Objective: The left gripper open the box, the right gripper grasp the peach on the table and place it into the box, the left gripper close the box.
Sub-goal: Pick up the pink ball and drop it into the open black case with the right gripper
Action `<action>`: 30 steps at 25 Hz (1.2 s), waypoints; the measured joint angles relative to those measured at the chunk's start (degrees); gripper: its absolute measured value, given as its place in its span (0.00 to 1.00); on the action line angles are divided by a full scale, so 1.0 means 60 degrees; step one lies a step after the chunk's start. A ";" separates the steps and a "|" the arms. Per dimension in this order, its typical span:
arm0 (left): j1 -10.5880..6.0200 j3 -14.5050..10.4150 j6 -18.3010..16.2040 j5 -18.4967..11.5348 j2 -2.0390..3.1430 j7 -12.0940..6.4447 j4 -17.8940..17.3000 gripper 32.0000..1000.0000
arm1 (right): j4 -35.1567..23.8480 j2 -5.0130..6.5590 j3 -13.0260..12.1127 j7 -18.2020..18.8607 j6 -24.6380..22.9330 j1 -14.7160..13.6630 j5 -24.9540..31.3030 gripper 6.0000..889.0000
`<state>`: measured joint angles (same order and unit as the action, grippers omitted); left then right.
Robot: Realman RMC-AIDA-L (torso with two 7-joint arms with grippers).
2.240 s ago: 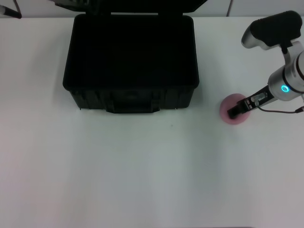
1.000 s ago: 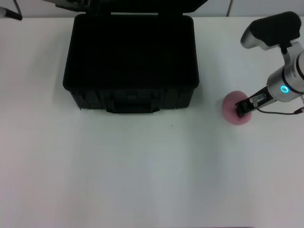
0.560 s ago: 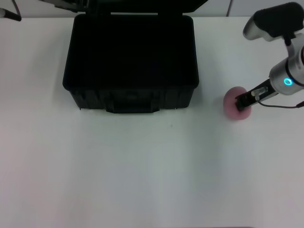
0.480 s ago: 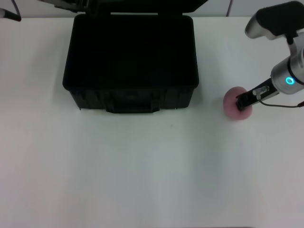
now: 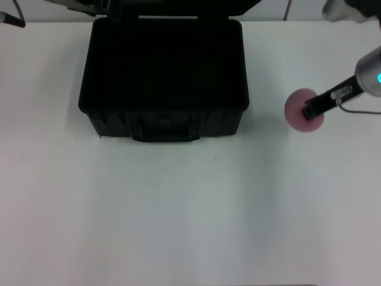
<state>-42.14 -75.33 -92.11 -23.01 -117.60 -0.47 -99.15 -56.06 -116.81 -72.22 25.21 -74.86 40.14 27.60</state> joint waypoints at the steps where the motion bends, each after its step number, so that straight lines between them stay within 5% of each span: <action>1: 0.0011 0.0000 0.0000 0.0000 0.0000 -0.0001 -0.0001 0.35 | -0.0245 0.0004 0.0020 0.0011 -0.0099 -0.0039 0.0002 0.04; 5: 0.0070 0.0001 0.0001 0.0002 0.0000 -0.0003 -0.0134 0.35 | -0.1248 0.0033 0.0145 0.0069 -0.0489 -0.0223 0.0230 0.04; 12: 0.0096 0.0001 0.0000 0.0022 0.0000 -0.0003 -0.0207 0.35 | -0.1702 0.0045 0.0999 0.0810 -0.0810 -0.0218 0.1152 0.04; 30: 0.0092 0.0001 -0.0001 0.0028 0.0000 -0.0010 -0.0219 0.35 | -0.0286 -0.0164 0.0926 0.2318 0.0774 0.0253 0.2682 0.04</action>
<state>-41.59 -75.32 -92.11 -22.84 -117.60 -0.53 -100.46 -57.78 -117.79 -66.66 39.12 -70.22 41.66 43.70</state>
